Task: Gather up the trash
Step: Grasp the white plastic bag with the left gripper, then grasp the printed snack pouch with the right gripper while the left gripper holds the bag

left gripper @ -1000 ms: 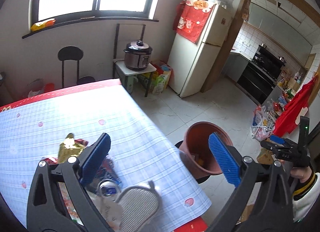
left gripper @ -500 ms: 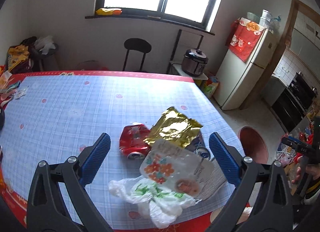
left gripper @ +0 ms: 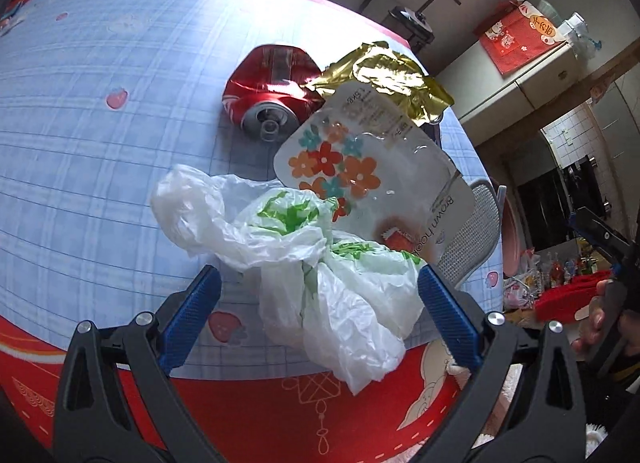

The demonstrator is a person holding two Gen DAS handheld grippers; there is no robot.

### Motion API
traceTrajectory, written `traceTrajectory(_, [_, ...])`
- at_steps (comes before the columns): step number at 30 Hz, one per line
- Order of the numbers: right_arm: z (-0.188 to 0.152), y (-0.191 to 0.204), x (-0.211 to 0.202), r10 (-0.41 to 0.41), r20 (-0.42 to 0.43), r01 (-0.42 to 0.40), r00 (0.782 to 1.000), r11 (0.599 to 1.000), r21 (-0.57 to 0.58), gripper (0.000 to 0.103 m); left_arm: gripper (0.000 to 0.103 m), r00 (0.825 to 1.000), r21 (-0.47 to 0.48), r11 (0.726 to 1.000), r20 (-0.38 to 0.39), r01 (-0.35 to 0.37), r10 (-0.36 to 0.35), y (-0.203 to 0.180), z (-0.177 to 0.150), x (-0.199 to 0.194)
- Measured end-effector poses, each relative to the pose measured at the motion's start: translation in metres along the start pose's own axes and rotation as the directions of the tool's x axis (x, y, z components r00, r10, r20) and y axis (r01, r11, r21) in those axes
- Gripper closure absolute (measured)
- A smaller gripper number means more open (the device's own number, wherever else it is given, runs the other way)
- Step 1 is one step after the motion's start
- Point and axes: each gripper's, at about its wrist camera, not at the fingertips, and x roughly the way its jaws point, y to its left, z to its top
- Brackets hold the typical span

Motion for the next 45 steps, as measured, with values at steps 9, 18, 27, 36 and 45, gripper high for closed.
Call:
traceTrajectory(9, [-0.015, 0.001, 0.009, -0.009, -0.058, 0.01, 0.998, 1.0, 0.026, 0.005, 0.005, 0.993, -0.08, 0.992, -0.059, 0.094, -0.099, 0.014, -0.007, 0.031])
traceTrajectory(18, [-0.023, 0.007, 0.028, 0.032, -0.097, -0.026, 0.995, 0.998, 0.066, 0.005, 0.035, 0.988, -0.024, 0.991, -0.069, 0.135, -0.136, 0.015, -0.015, 0.022])
traceTrajectory(27, [-0.022, 0.007, 0.031, 0.078, -0.104, -0.072, 0.992, 0.996, 0.06, 0.005, 0.058, 0.997, 0.021, 0.997, -0.014, 0.076, -0.075, 0.019, -0.007, -0.007])
traceTrajectory(36, [-0.006, 0.033, 0.047, 0.17, -0.121, -0.177, 0.978, 0.983, -0.05, 0.005, 0.064, 0.999, 0.023, 0.999, 0.031, 0.027, -0.027, 0.03, -0.013, -0.03])
traceTrajectory(45, [0.016, 0.107, 0.101, 0.251, -0.232, -0.305, 0.94, 0.922, -0.237, 0.028, 0.065, 0.999, 0.013, 1.0, 0.028, 0.016, -0.016, 0.04, -0.022, -0.028])
